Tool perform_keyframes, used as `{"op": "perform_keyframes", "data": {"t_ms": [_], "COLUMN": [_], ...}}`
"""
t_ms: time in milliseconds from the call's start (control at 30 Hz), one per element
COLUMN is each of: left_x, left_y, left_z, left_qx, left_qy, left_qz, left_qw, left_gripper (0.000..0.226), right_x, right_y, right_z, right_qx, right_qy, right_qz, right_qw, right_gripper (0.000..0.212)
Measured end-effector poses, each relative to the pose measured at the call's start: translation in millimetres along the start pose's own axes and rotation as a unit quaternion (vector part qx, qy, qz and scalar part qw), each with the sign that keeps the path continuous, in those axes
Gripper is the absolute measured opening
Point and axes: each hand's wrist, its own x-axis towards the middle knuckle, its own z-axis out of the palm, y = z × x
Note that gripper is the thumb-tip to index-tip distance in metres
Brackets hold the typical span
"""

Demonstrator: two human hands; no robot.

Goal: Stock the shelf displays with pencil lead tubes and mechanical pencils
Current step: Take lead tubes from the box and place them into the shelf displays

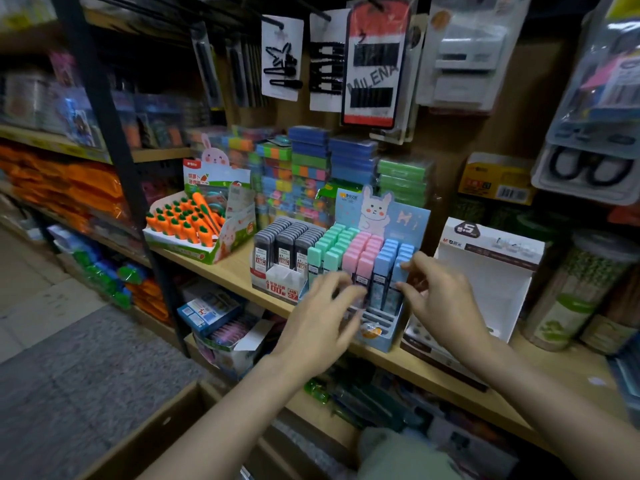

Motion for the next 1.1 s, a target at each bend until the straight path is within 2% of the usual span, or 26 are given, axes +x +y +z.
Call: {"op": "perform_keyframes", "data": {"t_ms": [67, 133, 200, 267, 367, 600, 767, 967, 1100], "left_x": [16.2, 32.4, 44.7, 53.0, 63.5, 73.0, 74.8, 72.8, 64.8], "left_y": [3.4, 5.5, 5.5, 2.5, -1.5, 4.5, 3.3, -1.4, -11.3], "left_z": [-8.8, -14.7, -17.2, -16.9, -13.2, -9.9, -10.6, -13.3, -23.8], "left_qx": [-0.012, -0.014, 0.002, 0.029, 0.069, 0.056, 0.050, 0.045, 0.050], "left_qy": [0.039, 0.044, -0.006, -0.070, -0.117, -0.121, -0.116, -0.117, -0.105], "left_qz": [0.004, 0.016, 0.030, 0.040, 0.057, 0.059, 0.055, 0.060, 0.049], "left_qw": [0.999, 0.999, 1.000, 0.996, 0.989, 0.989, 0.991, 0.990, 0.992], "left_gripper": [0.034, 0.037, 0.046, 0.056, 0.060, 0.058, 0.055, 0.055, 0.056], "right_x": [0.5, 0.4, 0.0, 0.6, 1.6, 0.9, 10.0, 10.3, 14.6], "right_y": [0.1, 1.4, 4.8, 10.1, 16.2, 22.1, 10.7, 16.1, 16.1], "right_z": [1.9, 1.6, -1.5, -5.5, -9.1, -10.4, -8.8, -12.4, -15.3], "right_qx": [-0.011, -0.019, -0.041, -0.047, -0.052, -0.104, -0.218, -0.167, -0.181], "right_qy": [0.010, 0.021, 0.013, -0.013, -0.048, -0.057, -0.066, -0.080, -0.102], "right_qz": [-0.001, -0.013, -0.030, -0.035, -0.012, -0.046, -0.067, -0.064, -0.048], "right_qw": [1.000, 1.000, 0.999, 0.998, 0.997, 0.992, 0.971, 0.981, 0.977], "right_gripper": [0.019, 0.020, 0.026, 0.043, 0.061, 0.063, 0.058, 0.059, 0.063]}}
